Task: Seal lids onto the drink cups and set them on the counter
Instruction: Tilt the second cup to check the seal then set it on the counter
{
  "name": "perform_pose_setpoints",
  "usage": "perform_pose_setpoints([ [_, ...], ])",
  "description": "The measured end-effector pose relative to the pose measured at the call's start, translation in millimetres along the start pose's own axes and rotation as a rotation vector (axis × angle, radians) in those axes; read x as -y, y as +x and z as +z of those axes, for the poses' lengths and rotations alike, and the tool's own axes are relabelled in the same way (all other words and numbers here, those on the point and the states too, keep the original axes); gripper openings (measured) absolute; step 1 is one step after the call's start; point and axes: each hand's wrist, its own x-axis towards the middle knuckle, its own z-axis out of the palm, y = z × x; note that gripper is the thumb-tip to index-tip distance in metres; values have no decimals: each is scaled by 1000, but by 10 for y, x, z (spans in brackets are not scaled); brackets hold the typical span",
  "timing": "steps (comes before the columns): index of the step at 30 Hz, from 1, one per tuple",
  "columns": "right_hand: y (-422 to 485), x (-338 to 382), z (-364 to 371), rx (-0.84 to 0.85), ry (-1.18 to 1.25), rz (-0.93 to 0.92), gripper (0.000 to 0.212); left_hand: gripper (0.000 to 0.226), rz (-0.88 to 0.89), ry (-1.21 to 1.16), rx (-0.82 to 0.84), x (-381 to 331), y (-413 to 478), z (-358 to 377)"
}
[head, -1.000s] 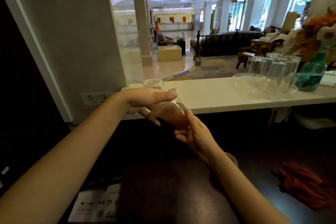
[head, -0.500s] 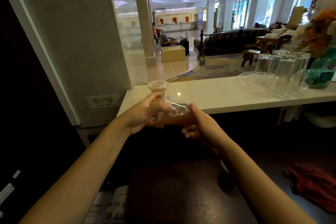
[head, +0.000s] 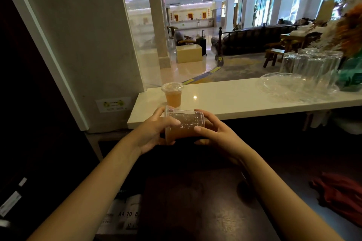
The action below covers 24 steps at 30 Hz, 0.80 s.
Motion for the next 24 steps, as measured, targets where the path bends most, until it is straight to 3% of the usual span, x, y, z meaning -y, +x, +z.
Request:
perform_pose_setpoints([
  [6,63,-74,117,-110,-45,44,36,78,209,116,-36,218,-25,37],
  [8,55,-112,112,-128,-36,28,33,78,184,99,-33,245,-27,42],
  [14,3,-200,76,-92,5,-22,43,64,-133,-110,9,199,-41,4],
  [18,-21,-225,32,-43,98,41,54,76,-94,-46,-28,187,-50,25],
  [24,36,-270,98,-97,76,241,47,85,21,133,-63,259,-71,87],
])
